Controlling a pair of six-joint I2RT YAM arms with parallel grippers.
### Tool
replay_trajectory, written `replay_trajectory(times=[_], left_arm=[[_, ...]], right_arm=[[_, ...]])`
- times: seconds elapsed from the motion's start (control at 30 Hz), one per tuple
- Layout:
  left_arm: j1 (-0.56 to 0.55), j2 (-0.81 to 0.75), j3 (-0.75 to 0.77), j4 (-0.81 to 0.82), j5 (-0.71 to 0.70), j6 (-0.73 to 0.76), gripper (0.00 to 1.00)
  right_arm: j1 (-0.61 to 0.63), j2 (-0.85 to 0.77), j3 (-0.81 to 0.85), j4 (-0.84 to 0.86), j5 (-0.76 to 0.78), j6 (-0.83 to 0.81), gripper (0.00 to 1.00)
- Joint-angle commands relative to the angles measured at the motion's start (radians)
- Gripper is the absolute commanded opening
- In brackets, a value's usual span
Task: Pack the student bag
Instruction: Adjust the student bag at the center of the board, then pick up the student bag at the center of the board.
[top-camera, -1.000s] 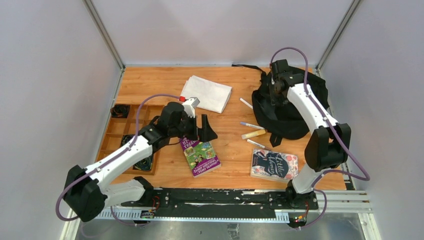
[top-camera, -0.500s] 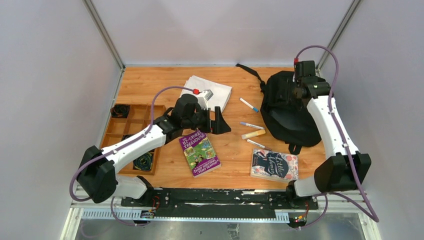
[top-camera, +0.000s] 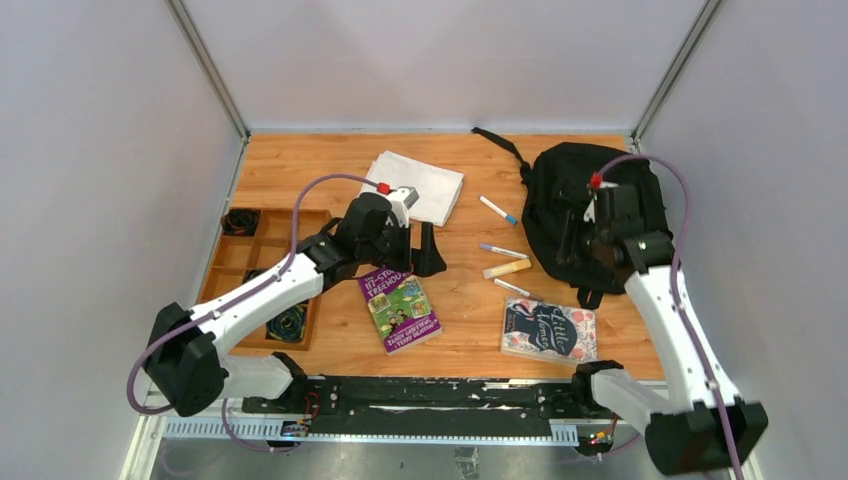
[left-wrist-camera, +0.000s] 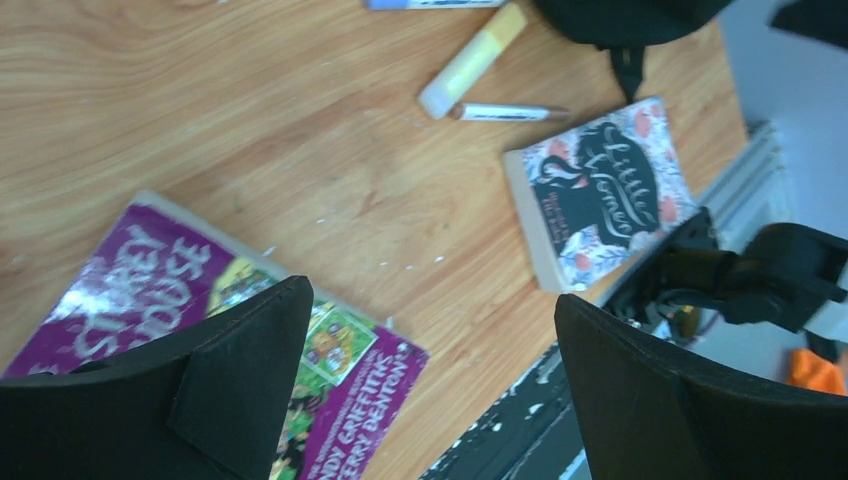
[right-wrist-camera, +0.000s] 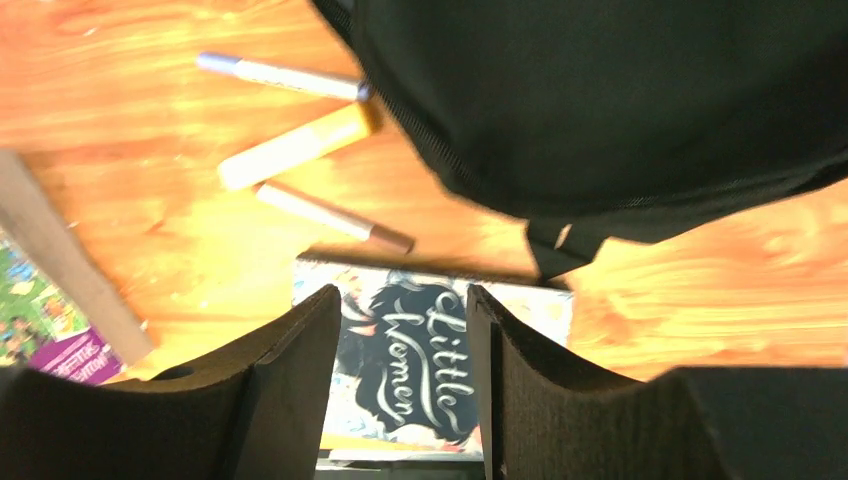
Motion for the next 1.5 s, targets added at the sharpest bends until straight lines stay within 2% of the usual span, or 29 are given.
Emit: replay_trajectory(times=[0.0, 0.13, 0.23, 0.33, 0.43, 0.6, 0.67, 0.7, 0.73, 0.8, 0.83, 0.9, 1.03, 1.27, 1.37, 1.47], left_arm=[[-0.009, -0.082, 0.000, -0.119, -0.161, 0.068, 1.00], [-0.009, -0.145, -0.012, -0.124, -0.245, 0.068, 1.00], [-0.009, -0.151, -0.017, -0.099, -0.214, 0.063, 1.00], [-0.009, -0.129, -0.015, -0.082, -0.167, 0.051, 1.00], [-0.009, -0.118, -0.027, -0.063, -0.138, 0.039, 1.00], [-0.009, -0.107, -0.060, -0.013, -0.110, 0.012, 1.00], [-0.009, -0.092, -0.067, 0.019, -0.072, 0.007, 1.00], [-0.010, -0.081, -0.070, 0.034, -0.050, 0.014, 1.00], [-0.014, -0.067, -0.068, 0.039, -0.041, 0.022, 1.00], [-0.025, -0.030, -0.058, 0.033, -0.041, 0.034, 1.00], [-0.030, -0.013, -0.051, 0.031, -0.039, 0.035, 1.00], [-0.050, 0.014, -0.051, 0.094, -0.029, 0.010, 1.00], [-0.115, 0.138, 0.000, 0.353, -0.044, -0.101, 0.94], [-0.151, 0.561, 0.432, 0.363, 0.005, -0.203, 0.95], [-0.151, 0.638, 0.508, 0.413, 0.040, -0.265, 0.91], [-0.155, 0.668, 0.516, 0.547, 0.091, -0.334, 0.84]], right_arm=[[0.047, -0.142, -0.185, -0.008, -0.110, 0.120, 0.56], [0.052, -0.195, -0.238, -0.003, -0.010, 0.166, 0.65], [0.035, -0.170, -0.176, 0.011, 0.116, 0.125, 0.67], [0.022, -0.030, -0.077, -0.019, 0.230, 0.021, 0.63], [0.022, 0.121, 0.017, -0.084, 0.301, -0.033, 0.64], [0.021, 0.265, 0.043, 0.023, 0.301, -0.084, 0.63], [0.020, 0.337, 0.084, 0.032, 0.378, -0.085, 0.62], [0.020, 0.367, 0.103, 0.035, 0.409, -0.086, 0.61], [0.020, 0.387, 0.120, 0.043, 0.425, -0.088, 0.51], [0.021, 0.404, 0.151, 0.057, 0.421, -0.085, 0.10], [0.022, 0.405, 0.168, 0.057, 0.402, -0.081, 0.01], [0.030, 0.397, 0.199, 0.050, 0.363, -0.085, 0.00], [0.042, 0.357, 0.272, 0.040, 0.274, -0.097, 0.00], [0.014, 0.393, 0.430, 0.039, 0.141, -0.155, 0.00], [-0.010, 0.442, 0.472, 0.017, 0.071, -0.162, 0.00], [-0.024, 0.471, 0.512, -0.005, 0.011, -0.164, 0.00]])
